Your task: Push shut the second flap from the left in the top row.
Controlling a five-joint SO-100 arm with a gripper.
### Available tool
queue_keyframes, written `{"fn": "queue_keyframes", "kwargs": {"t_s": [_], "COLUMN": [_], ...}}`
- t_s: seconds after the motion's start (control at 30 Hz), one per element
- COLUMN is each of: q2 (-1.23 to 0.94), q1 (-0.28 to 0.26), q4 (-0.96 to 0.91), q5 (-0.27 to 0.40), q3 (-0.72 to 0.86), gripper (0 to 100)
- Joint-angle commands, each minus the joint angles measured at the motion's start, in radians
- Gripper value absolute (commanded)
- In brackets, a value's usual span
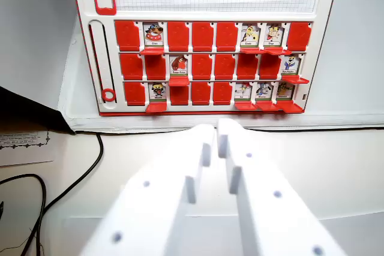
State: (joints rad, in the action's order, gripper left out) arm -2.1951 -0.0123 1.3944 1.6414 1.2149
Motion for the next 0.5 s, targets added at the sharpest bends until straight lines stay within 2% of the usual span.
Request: {"fn": "queue_keyframes", "kwargs": {"t_s": [0.0,0.47], "q2": [-0.002,-0.009], "q1": [-0.018,-0.018], "q4": [-0.021,-0.026], "q5": [-0.008,-0.011], "q3": [-0.037,-0.017], "gripper": [0,0]}}
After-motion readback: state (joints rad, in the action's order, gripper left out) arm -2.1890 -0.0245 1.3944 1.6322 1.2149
